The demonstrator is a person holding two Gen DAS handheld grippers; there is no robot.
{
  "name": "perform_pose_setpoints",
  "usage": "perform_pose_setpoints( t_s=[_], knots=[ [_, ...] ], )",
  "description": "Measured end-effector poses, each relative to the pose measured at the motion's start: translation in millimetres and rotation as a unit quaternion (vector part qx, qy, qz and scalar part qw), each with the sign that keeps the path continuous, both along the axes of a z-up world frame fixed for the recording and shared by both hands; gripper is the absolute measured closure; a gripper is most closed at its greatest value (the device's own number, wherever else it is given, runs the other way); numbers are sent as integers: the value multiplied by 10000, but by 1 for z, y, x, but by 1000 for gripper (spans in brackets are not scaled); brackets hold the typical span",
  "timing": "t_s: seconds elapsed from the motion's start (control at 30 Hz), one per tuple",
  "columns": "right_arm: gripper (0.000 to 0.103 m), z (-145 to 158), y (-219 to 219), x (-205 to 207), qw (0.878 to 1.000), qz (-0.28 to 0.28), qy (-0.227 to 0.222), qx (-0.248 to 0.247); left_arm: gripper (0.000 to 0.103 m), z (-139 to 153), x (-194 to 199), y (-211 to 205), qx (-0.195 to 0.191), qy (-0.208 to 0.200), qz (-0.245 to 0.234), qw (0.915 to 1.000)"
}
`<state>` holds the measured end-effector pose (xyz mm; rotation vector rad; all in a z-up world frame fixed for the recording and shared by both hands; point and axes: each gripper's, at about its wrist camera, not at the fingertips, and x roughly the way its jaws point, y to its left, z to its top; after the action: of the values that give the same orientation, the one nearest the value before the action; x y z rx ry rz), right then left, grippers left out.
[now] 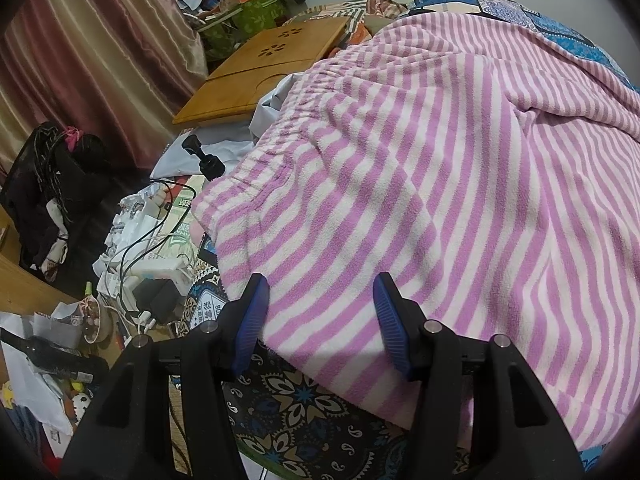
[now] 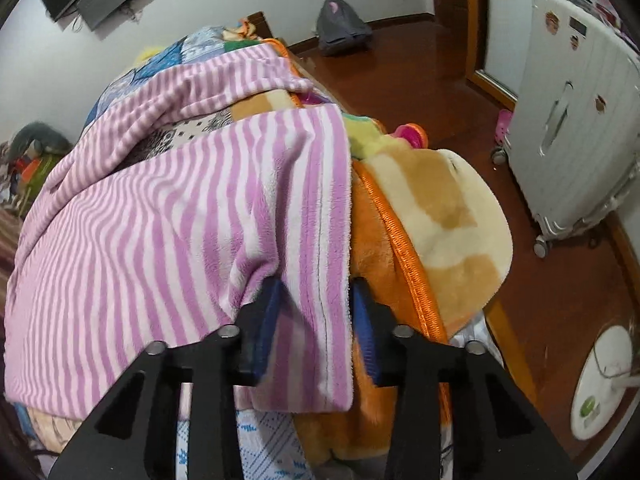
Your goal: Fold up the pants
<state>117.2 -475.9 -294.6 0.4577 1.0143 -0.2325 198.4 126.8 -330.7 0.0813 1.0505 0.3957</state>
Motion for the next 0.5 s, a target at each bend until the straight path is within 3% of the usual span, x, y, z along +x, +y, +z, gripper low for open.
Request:
perform_pose_setpoints(
  t_s=[0.1, 0.33, 0.5],
  knots=[
    [94, 5, -6, -6, 10000, -16, -51, -77, 48, 0, 0, 0, 2, -4, 0, 10000],
    [96, 26, -25, -8, 9944, -148, 63, -1049, 48, 0, 1, 0, -35, 1, 5, 10000],
    [94, 18, -38, 12, 9892, 53, 723, -1270, 48, 8, 3, 7, -305, 96, 65, 9995]
  ],
)
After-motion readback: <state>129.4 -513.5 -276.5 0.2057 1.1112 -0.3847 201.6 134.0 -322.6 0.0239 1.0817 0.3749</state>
